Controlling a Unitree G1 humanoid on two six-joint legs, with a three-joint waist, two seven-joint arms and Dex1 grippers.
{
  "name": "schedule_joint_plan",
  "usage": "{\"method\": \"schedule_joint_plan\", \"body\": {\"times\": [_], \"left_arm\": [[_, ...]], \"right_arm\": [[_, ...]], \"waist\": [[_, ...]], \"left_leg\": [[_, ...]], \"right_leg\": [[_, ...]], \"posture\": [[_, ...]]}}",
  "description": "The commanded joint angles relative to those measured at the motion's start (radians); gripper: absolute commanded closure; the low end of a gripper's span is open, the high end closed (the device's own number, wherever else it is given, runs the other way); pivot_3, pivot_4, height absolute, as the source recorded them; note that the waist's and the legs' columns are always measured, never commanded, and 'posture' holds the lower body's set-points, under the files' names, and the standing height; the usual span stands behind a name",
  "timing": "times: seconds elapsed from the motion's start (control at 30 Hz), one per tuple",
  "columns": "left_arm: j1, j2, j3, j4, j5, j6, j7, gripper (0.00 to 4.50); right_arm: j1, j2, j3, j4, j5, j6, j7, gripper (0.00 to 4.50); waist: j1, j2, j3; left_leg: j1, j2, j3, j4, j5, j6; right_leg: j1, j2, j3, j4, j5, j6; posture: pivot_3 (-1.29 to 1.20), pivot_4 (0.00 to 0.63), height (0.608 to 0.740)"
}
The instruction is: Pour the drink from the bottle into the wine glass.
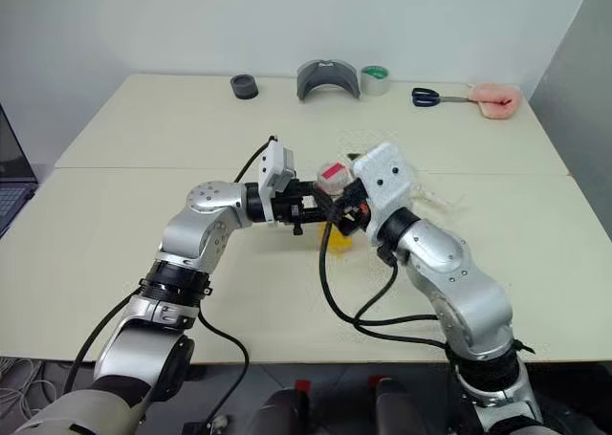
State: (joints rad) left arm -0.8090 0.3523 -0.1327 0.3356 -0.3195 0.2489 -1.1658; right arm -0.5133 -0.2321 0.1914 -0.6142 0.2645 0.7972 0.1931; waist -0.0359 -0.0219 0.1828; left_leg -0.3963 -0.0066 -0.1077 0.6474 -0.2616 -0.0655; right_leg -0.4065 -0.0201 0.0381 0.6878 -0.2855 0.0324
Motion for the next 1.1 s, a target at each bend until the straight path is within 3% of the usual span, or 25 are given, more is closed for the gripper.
{"method": "schedule_joint_plan", "body": {"times": [0.03, 0.2, 0.3, 0.43, 0.47, 0.57, 0.67, 0.8, 0.9, 1.07, 1.1], "left_arm": [[-0.04, -0.007, 0.015, -0.007, 0.0, -0.036, 0.001, 2.68], [-0.041, -0.011, 0.016, -0.002, 0.006, -0.046, 0.0, 2.68], [-0.036, -0.008, 0.017, -0.006, 0.007, -0.045, 0.003, 2.68], [-0.035, -0.007, 0.017, -0.007, 0.007, -0.044, 0.007, 2.68], [-0.034, -0.006, 0.017, -0.007, 0.007, -0.045, 0.008, 2.68], [-0.031, -0.004, 0.017, -0.009, 0.006, -0.045, 0.008, 2.68], [-0.033, 0.0, 0.016, -0.008, 0.003, -0.039, 0.002, 2.68], [-0.039, 0.015, 0.005, -0.01, -0.003, -0.022, -0.045, 2.68], [-0.048, 0.023, 0.007, -0.006, -0.004, -0.016, -0.062, 2.69], [-0.056, 0.016, 0.014, -0.002, 0.001, -0.017, -0.055, 2.69], [-0.055, 0.015, 0.014, -0.004, 0.001, -0.017, -0.052, 2.69]], "right_arm": [[-0.027, 0.025, 0.006, 0.007, -0.044, -0.026, -0.037, 0.51], [-0.031, 0.046, 0.0, 0.034, -0.064, -0.03, -0.038, 0.51], [-0.028, 0.058, -0.006, 0.041, -0.064, -0.034, -0.036, 1.12], [-0.026, 0.064, -0.007, 0.041, -0.06, -0.036, -0.023, 2.45], [-0.025, 0.065, -0.007, 0.04, -0.059, -0.036, -0.021, 2.57], [-0.022, 0.066, -0.006, 0.04, -0.054, -0.039, -0.013, 2.57], [-0.04, 0.012, -0.011, 0.074, 0.011, -0.084, 0.129, 2.57], [-0.135, -0.145, -0.059, 0.27, 0.175, -0.178, 0.543, 2.57], [-0.24, -0.218, -0.062, 0.438, 0.234, -0.162, 0.728, 2.57], [-0.282, -0.228, -0.059, 0.488, 0.222, -0.168, 0.766, 2.57], [-0.276, -0.223, -0.066, 0.483, 0.214, -0.178, 0.75, 2.22]], "waist": [[0.0, 0.0, 0.0], [0.0, 0.0, 0.0], [-0.002, 0.0, 0.0], [-0.006, 0.0, 0.0], [-0.006, 0.0, 0.0], [-0.006, 0.0, 0.0], [-0.007, 0.0, 0.0], [-0.011, 0.0, 0.0], [-0.016, 0.0, 0.0], [-0.021, 0.0, 0.0], [-0.021, 0.0, 0.0]], "left_leg": [[0.0, 0.0, 0.0, 0.0, 0.0, 0.0], [0.0, 0.0, 0.0, 0.0, 0.0, 0.0], [0.0, 0.0, 0.0, 0.0, 0.0, 0.0], [0.0, 0.0, 0.0, 0.0, 0.0, 0.001], [0.0, 0.0, 0.0, 0.0, 0.0, 0.001], [0.0, 0.0, 0.0, 0.0, 0.0, 0.001], [0.0, 0.0, 0.0, 0.0, 0.0, 0.001], [0.0, -0.001, 0.001, 0.001, -0.002, 0.004], [0.001, 0.0, 0.001, 0.001, -0.002, 0.004], [0.001, 0.001, 0.0, 0.0, -0.002, 0.005], [0.001, 0.0, 0.0, 0.0, -0.002, 0.004]], "right_leg": [[0.0, 0.0, 0.0, 0.0, 0.0, 0.0], [0.0, 0.0, 0.0, 0.0, 0.0, 0.0], [0.0, 0.0, 0.0, 0.0, 0.0, 0.0], [0.0, 0.0, 0.0, 0.001, 0.0, 0.0], [0.0, 0.0, 0.0, 0.001, 0.0, 0.0], [0.0, 0.0, 0.0, 0.001, 0.0, 0.0], [0.0, 0.0, 0.0, 0.001, 0.0, 0.0], [0.0, 0.0, 0.0, 0.001, 0.0, 0.0], [0.001, 0.001, 0.0, 0.0, 0.0, 0.0], [0.0, 0.001, -0.001, 0.001, 0.0, 0.0], [0.0, 0.0, 0.0, 0.001, 0.0, 0.0]], "posture": [[0.0, 0.15, 0.74], [0.0, 0.15, 0.74], [0.0, 0.15, 0.74], [0.0, 0.15, 0.74], [0.0, 0.15, 0.74], [0.0, 0.15, 0.74], [0.0, 0.15, 0.74], [0.0, 0.15, 0.74], [0.0, 0.15, 0.74], [0.0, 0.15, 0.74], [0.0, 0.15, 0.74]]}}
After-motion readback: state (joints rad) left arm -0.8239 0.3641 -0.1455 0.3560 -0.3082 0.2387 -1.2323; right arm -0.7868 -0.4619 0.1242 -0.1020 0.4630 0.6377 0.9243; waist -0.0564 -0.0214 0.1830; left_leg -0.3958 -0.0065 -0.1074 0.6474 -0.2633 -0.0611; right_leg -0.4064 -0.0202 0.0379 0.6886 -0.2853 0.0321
